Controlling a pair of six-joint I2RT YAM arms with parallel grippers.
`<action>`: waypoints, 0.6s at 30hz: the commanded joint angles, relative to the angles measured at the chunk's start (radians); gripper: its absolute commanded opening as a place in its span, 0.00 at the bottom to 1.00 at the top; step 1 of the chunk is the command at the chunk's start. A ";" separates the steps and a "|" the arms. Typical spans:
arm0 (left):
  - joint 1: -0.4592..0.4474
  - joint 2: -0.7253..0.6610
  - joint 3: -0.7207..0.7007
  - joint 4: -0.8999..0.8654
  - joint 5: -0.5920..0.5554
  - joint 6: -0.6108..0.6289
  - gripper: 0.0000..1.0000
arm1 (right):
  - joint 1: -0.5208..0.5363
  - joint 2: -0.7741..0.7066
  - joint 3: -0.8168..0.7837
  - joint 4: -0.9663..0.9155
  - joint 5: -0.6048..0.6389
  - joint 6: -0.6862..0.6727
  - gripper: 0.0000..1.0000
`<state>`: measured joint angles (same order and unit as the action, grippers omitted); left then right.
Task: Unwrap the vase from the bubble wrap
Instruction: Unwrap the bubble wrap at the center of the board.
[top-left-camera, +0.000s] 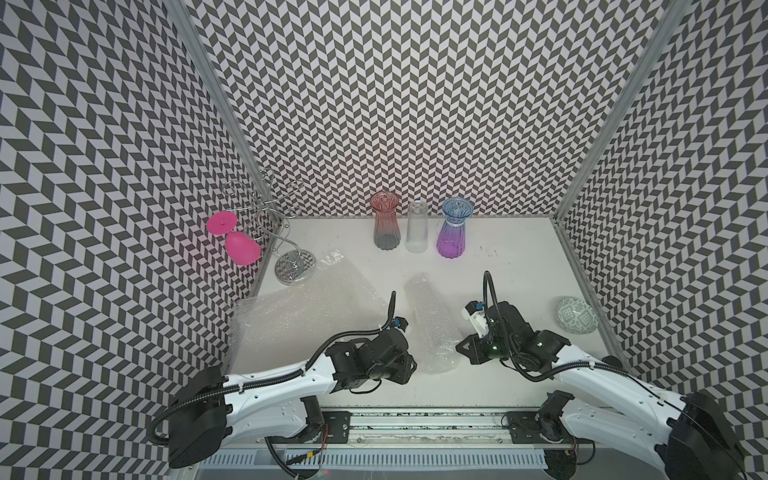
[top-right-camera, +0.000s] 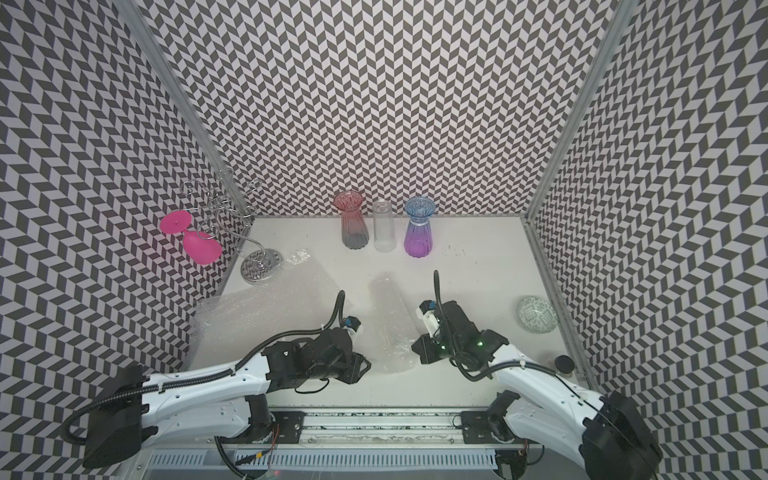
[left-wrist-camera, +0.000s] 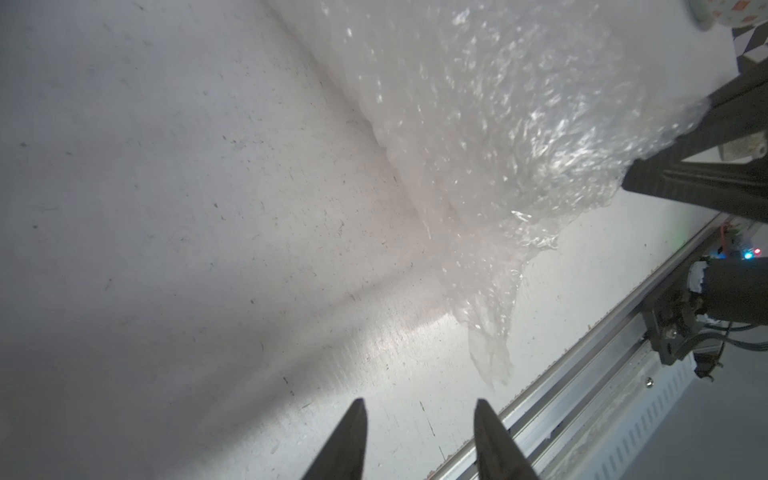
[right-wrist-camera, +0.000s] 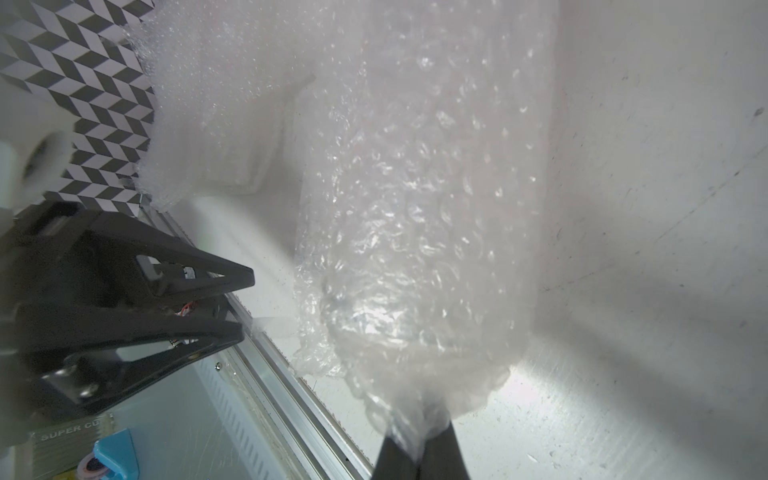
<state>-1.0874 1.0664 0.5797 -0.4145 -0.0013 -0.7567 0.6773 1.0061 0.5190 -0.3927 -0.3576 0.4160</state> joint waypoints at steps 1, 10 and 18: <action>0.047 -0.039 0.051 -0.051 0.011 0.020 0.50 | -0.004 -0.030 0.038 0.031 0.011 0.011 0.05; 0.237 0.119 0.238 -0.010 0.052 0.144 0.76 | -0.004 -0.035 0.082 -0.001 0.033 0.010 0.37; 0.347 0.453 0.551 -0.063 0.031 0.233 0.77 | -0.004 -0.004 0.127 0.028 0.058 0.007 0.48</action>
<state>-0.7544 1.4387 1.0389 -0.4416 0.0555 -0.5823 0.6773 0.9901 0.6067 -0.4229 -0.3267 0.4271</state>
